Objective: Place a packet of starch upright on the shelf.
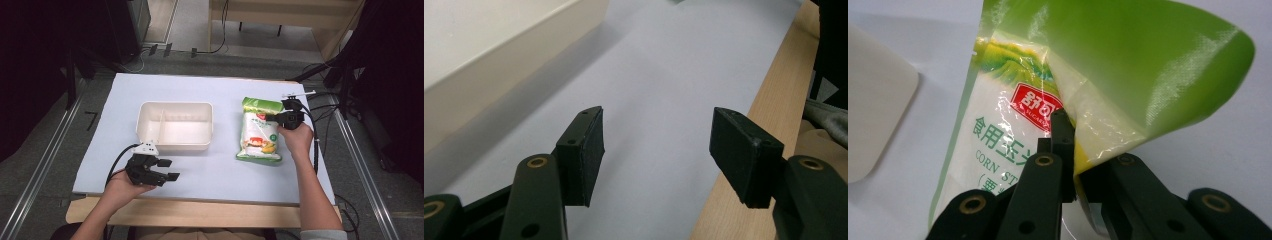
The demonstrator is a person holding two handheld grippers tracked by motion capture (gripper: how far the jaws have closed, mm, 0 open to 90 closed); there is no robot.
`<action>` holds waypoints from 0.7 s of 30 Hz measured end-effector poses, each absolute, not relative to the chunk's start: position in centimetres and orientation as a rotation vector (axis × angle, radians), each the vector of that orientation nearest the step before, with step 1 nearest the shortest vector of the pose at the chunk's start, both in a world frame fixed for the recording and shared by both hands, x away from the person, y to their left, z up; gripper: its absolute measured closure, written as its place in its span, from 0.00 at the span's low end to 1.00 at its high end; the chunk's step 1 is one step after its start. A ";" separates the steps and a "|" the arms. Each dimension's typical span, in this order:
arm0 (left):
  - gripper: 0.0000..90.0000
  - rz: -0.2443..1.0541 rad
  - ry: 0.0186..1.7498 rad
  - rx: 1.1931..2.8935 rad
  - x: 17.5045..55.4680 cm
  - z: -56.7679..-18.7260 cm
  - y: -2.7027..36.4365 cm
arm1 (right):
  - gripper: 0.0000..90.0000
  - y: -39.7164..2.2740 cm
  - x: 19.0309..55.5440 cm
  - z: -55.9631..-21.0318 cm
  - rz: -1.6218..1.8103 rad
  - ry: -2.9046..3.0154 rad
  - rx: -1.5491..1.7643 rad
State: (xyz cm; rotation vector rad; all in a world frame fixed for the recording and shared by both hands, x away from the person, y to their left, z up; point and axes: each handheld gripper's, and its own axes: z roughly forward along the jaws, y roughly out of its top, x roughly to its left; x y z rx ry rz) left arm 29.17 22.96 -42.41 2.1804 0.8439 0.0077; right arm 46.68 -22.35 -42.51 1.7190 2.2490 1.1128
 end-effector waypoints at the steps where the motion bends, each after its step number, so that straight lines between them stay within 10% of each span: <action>1: 0.44 0.008 0.844 2.180 29.2 -42.4 23.0 | 0.99 -22.4 46.5 -42.3 1.112 2.251 1.715; 21: 0.43 0.002 0.817 2.161 29.3 -42.1 22.9 | 0.99 -22.1 42.3 -37.6 1.260 2.249 1.568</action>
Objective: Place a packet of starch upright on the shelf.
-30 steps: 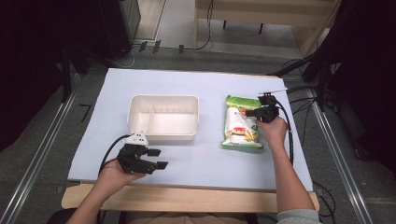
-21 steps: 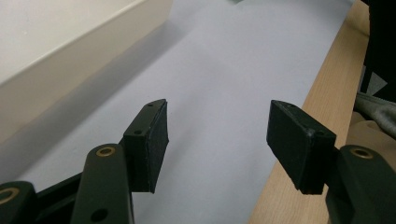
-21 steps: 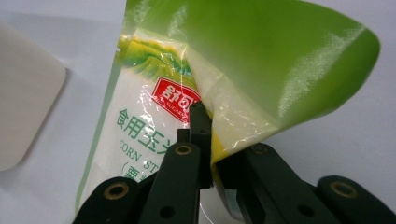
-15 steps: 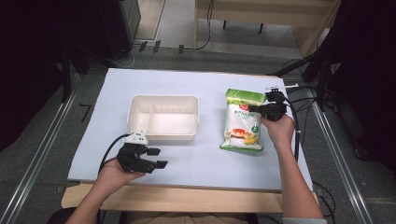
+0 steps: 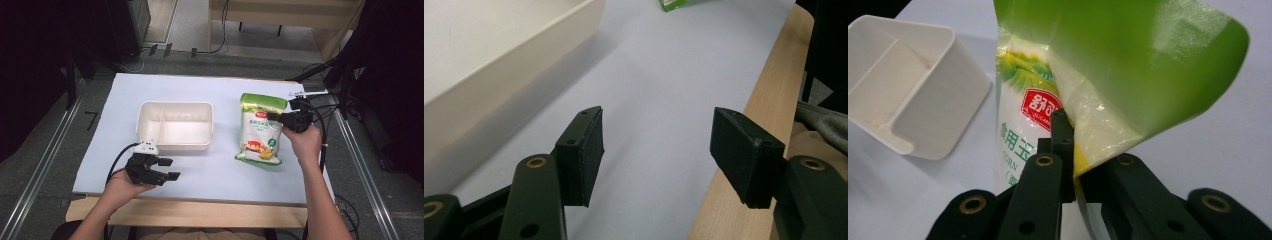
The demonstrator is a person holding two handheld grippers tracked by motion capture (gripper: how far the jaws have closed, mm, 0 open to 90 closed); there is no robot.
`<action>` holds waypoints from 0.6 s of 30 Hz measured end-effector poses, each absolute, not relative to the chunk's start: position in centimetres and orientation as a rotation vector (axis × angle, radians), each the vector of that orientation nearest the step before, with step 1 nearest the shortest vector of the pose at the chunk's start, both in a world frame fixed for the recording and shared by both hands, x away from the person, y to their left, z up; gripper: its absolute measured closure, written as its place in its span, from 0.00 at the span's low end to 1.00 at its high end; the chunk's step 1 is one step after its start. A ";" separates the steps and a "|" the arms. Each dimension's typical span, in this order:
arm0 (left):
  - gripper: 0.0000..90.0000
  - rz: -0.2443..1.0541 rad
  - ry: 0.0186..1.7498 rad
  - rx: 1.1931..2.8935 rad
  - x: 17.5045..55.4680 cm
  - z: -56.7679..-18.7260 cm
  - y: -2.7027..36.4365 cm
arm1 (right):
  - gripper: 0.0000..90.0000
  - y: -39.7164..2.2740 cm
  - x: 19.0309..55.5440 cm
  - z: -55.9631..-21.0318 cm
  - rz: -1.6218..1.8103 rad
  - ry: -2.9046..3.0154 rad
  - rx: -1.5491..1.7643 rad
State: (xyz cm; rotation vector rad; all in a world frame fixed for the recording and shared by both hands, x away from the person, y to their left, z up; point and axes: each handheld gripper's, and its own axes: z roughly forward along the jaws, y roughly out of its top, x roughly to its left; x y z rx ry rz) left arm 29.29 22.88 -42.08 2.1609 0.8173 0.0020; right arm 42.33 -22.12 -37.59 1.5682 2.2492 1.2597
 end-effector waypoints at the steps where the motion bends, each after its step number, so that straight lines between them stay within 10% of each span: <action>1: 0.43 0.000 0.820 2.166 29.3 -42.0 22.9 | 0.99 -22.1 42.1 -37.4 1.260 2.250 1.561; 18: 0.42 0.001 0.818 2.169 29.6 -42.1 22.8 | 1.00 -21.0 38.8 -33.0 1.279 2.248 1.409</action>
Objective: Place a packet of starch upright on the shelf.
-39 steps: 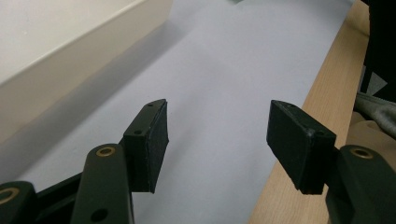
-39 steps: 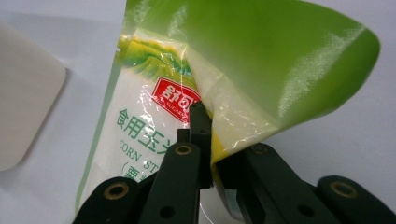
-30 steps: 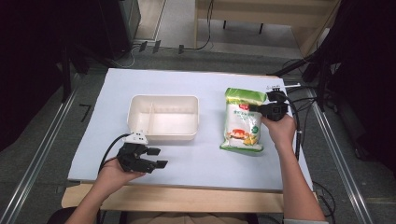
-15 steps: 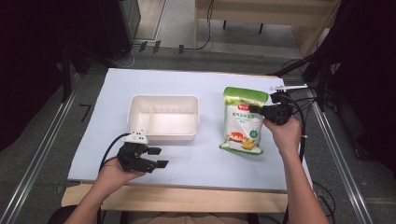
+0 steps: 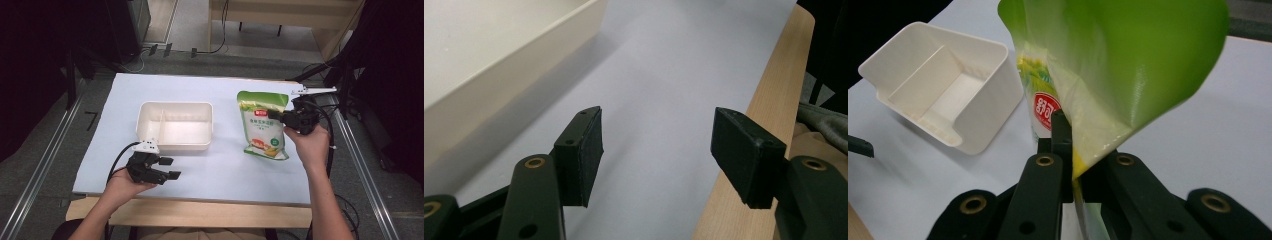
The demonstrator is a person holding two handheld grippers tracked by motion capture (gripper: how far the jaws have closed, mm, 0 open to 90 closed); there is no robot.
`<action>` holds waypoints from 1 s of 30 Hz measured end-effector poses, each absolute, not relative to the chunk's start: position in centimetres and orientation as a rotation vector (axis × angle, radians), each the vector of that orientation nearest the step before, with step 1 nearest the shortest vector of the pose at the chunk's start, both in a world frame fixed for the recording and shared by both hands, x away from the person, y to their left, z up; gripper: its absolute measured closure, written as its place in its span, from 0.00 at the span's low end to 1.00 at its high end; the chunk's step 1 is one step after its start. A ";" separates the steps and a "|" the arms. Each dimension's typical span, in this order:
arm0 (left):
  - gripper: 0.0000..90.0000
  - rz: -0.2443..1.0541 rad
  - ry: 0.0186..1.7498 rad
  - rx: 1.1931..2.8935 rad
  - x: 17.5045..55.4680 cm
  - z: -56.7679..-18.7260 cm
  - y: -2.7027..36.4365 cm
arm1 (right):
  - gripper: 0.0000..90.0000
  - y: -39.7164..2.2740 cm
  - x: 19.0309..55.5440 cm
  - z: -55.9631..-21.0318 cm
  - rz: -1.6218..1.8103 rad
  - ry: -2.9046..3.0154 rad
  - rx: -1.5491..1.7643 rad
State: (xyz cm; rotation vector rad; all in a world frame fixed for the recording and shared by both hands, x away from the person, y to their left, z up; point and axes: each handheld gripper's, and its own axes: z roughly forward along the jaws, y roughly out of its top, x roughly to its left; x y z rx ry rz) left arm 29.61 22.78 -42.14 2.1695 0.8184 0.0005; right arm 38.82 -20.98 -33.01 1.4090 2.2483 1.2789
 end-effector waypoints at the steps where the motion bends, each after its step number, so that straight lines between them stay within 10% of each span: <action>1: 0.42 -0.002 0.818 2.167 29.6 -42.2 22.8 | 1.00 -20.9 38.7 -32.8 1.278 2.244 1.407; 30: 0.42 -0.014 0.820 2.153 29.8 -42.4 23.0 | 1.00 -16.4 41.0 -28.5 1.303 2.314 1.330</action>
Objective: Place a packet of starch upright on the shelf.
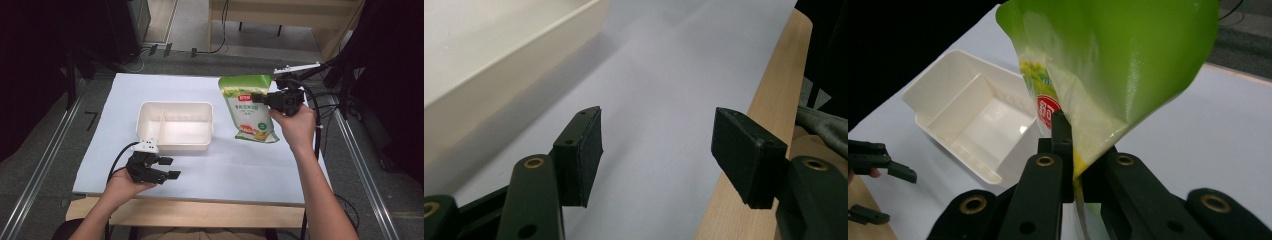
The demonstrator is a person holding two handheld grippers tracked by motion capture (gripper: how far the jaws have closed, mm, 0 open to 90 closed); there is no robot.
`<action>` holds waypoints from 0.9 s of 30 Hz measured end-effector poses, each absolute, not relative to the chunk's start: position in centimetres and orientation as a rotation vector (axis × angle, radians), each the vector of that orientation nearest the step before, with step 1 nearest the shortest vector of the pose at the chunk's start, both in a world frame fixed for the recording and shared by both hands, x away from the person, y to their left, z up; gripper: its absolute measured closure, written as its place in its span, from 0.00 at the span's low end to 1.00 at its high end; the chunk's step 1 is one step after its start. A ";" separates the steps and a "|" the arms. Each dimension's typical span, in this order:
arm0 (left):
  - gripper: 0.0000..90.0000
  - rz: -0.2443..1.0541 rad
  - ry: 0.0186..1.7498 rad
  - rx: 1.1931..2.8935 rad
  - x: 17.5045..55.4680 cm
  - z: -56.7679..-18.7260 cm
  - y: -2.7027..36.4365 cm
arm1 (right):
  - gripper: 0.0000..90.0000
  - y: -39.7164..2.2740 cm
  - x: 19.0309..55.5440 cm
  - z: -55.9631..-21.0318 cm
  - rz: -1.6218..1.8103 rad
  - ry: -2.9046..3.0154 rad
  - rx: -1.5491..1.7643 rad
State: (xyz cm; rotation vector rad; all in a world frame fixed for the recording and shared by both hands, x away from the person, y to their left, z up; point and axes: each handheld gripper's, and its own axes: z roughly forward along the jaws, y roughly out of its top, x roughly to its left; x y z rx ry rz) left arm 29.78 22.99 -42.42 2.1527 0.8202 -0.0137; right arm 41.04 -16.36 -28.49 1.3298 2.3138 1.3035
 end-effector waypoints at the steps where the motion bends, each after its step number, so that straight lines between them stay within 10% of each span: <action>1: 0.42 -0.014 0.818 2.155 29.8 -42.4 23.0 | 1.00 -16.1 41.2 -28.0 1.311 2.316 1.320; 27: 0.42 -0.021 0.809 2.147 29.7 -42.4 22.9 | 1.00 -11.6 44.1 -23.0 1.369 2.334 1.262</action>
